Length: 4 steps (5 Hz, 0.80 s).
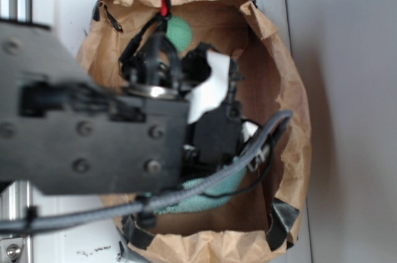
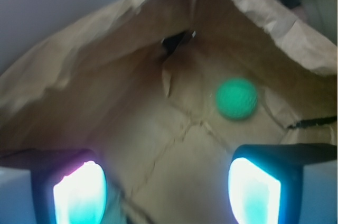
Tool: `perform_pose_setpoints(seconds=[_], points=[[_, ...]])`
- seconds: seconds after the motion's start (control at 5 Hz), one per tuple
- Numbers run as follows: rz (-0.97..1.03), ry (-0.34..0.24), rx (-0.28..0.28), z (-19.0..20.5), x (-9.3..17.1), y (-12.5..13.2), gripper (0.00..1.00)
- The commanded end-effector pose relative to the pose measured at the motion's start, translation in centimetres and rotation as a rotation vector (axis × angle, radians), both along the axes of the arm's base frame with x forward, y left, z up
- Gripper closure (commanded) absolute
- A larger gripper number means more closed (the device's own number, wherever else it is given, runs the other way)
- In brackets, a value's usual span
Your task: Grab the green ball.
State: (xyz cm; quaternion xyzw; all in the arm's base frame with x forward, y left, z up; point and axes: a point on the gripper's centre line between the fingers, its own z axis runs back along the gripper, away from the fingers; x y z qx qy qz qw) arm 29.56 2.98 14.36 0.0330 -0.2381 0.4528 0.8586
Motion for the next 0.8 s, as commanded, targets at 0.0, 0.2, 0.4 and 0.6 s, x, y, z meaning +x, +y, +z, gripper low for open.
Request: perform_pose_setpoints(seconds=[0.0, 0.2, 0.4, 0.6], points=[[0.073, -0.004, 0.073, -1.26, 0.15, 3.03, 0.0], [0.095, 0.013, 0.089, -1.82, 0.17, 3.8, 0.0], [0.095, 0.013, 0.089, -1.82, 0.17, 3.8, 0.0], [0.095, 0.013, 0.089, -1.82, 0.17, 3.8, 0.0]])
